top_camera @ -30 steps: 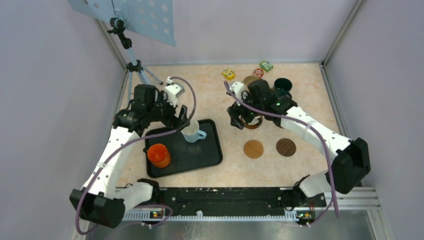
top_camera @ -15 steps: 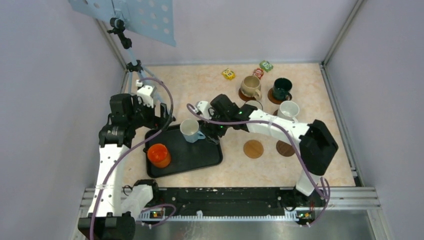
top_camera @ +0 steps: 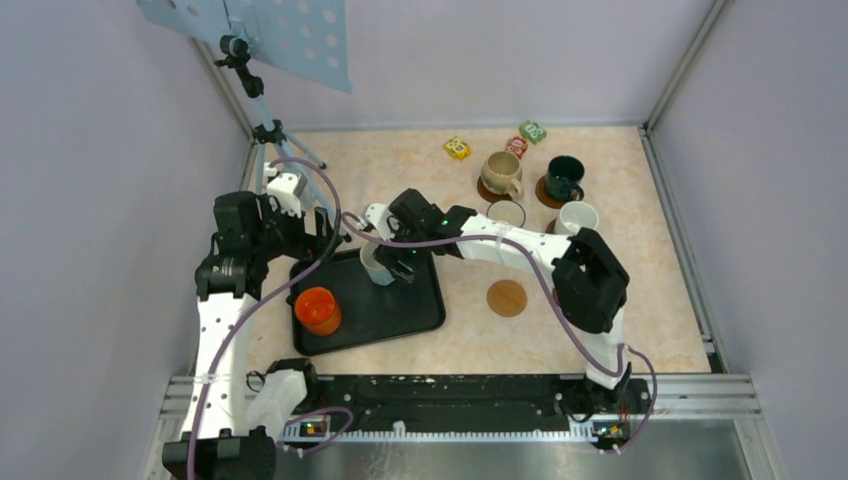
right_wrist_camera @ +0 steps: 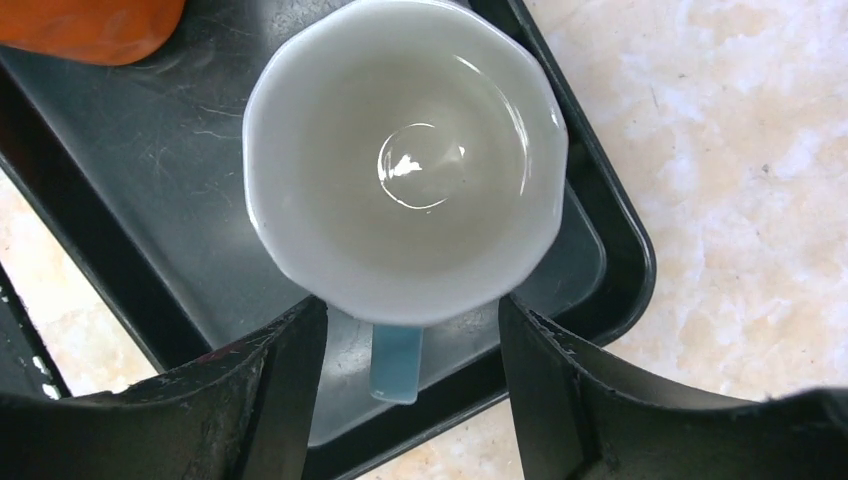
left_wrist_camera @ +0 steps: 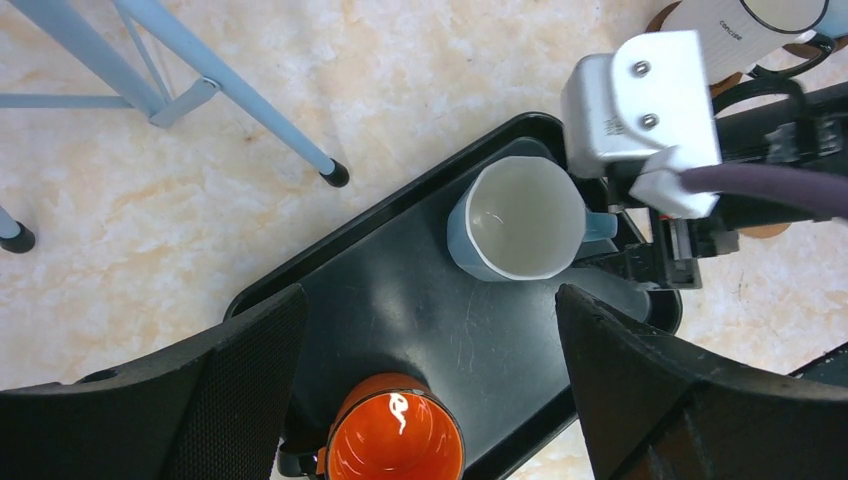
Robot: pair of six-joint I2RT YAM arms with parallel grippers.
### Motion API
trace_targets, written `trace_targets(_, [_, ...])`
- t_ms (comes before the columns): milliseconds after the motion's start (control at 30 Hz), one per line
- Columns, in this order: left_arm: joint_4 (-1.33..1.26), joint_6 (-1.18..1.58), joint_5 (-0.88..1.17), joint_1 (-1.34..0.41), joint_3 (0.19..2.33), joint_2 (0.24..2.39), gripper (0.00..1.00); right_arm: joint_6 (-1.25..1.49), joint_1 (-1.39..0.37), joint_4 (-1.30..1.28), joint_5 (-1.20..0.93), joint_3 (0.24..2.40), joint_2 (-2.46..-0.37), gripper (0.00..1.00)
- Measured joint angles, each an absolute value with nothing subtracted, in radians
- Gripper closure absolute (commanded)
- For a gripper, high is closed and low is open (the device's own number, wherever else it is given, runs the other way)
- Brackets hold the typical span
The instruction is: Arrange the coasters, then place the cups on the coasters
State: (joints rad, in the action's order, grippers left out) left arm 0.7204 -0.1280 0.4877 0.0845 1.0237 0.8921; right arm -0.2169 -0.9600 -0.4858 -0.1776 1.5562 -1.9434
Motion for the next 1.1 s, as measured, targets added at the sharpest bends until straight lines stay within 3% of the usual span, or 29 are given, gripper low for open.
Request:
trace_targets(100, [0.714, -0.128, 0.491, 0.085, 1.02, 0.892, 0.01, -0.218, -0.966, -0.485, -0.174, 1.574, -1.975, 0.44])
trace_targets(367, [0.702, -0.124, 0.507, 0.091, 1.02, 0.895, 0.01, -0.242, -0.968, -0.482, -0.155, 1.576, -1.992, 1.0])
trace_targets(667, [0.703, -0.125, 0.513, 0.091, 1.02, 0.93, 0.01, -0.235, -0.968, -0.46, -0.144, 1.531, -1.96, 1.0])
trace_targets(1100, [0.711, -0.151, 0.553, 0.091, 1.036, 1.008, 0.01, -0.233, -0.863, -0.59, -0.216, 1.419, -1.616, 1.0])
